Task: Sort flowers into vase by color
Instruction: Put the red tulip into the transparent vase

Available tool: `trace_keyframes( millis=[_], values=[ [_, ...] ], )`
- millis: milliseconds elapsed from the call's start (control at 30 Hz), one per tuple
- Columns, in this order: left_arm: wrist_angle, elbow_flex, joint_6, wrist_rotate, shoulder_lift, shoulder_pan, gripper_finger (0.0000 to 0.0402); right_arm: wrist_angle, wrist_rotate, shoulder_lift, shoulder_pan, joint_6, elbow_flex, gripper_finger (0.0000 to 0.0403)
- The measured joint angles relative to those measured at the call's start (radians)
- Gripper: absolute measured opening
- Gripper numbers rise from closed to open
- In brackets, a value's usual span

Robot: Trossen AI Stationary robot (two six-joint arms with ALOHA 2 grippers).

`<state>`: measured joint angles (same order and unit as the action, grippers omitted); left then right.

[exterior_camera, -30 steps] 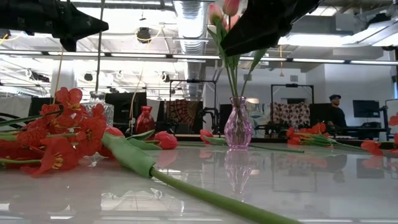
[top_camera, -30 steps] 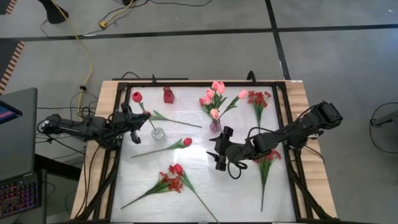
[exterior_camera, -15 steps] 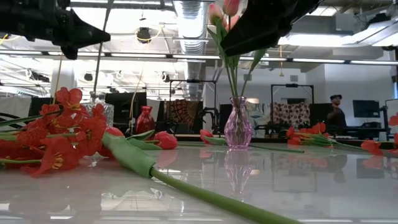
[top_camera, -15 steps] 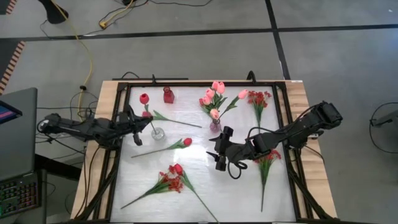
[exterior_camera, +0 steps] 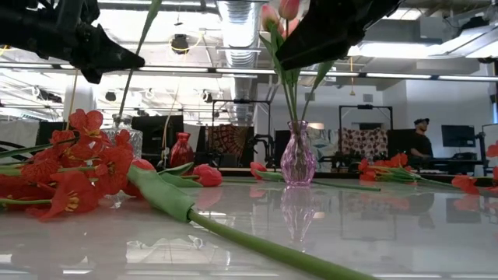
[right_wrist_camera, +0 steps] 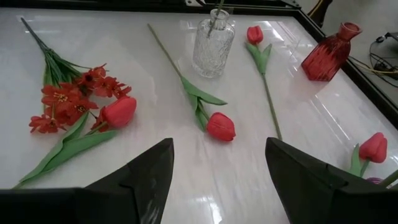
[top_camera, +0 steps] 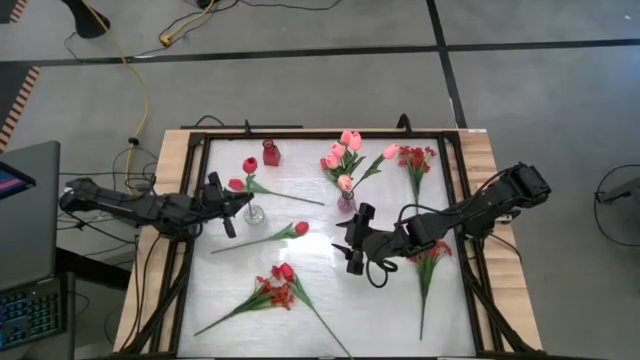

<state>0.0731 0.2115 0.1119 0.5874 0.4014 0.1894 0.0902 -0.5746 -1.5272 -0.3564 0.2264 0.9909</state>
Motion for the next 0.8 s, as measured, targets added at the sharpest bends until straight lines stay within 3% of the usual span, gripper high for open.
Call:
trace_keyframes(
  millis=[800],
  values=[
    [-0.039,0.000,0.003,-0.078,0.008,0.000,0.0000,0.002,0.002,0.000,-0.001,0.000,0.000,0.0282]
  ],
)
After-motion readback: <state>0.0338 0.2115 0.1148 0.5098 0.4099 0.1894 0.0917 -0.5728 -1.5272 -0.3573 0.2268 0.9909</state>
